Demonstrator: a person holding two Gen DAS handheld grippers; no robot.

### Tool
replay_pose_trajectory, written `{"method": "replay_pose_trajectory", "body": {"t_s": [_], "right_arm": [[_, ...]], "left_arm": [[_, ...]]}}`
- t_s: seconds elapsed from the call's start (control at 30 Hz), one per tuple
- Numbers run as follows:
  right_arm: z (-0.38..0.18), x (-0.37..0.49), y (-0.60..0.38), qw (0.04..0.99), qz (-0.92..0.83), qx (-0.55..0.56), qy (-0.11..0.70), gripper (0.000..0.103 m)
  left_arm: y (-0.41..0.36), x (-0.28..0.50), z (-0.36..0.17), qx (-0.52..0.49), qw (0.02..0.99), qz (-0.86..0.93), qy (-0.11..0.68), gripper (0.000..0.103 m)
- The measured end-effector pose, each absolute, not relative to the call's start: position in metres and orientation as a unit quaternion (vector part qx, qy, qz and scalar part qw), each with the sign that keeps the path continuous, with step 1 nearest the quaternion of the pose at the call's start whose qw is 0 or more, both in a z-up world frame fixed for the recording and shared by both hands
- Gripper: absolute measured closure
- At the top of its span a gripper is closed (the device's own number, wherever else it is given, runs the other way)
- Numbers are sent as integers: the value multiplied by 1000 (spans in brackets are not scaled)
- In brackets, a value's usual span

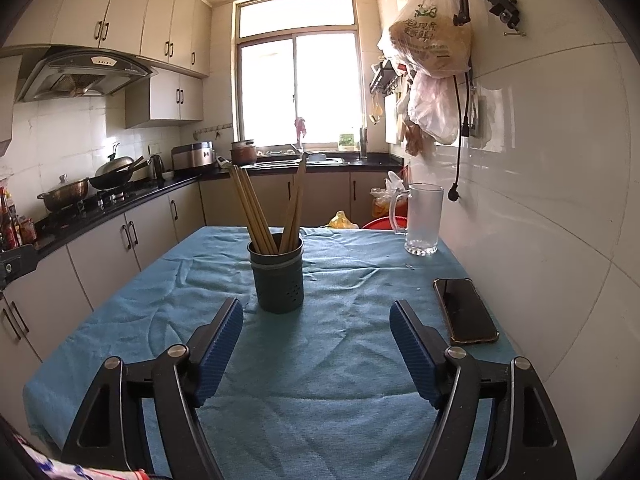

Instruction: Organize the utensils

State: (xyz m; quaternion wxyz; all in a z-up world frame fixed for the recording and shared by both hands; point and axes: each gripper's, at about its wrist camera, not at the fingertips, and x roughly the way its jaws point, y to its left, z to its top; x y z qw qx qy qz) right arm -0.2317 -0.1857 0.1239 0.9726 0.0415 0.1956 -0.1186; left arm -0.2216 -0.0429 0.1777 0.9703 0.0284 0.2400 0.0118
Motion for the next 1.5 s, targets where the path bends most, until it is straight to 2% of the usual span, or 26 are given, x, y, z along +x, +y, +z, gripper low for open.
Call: {"method": "replay_pose_trajectory", "body": {"t_s": [1.03, 1.3, 1.5], "right_arm": [[118, -224, -177, 973, -107, 24, 203, 22], [119, -225, -175, 974, -107, 22, 199, 21], [119, -225, -175, 973, -107, 22, 201, 21]], "left_arm": [[-41, -212, 165, 16, 965, -16, 261, 21], [-40, -215, 168, 14, 970, -6, 242, 14], [-40, -215, 168, 16, 971, 0, 239, 13]]}}
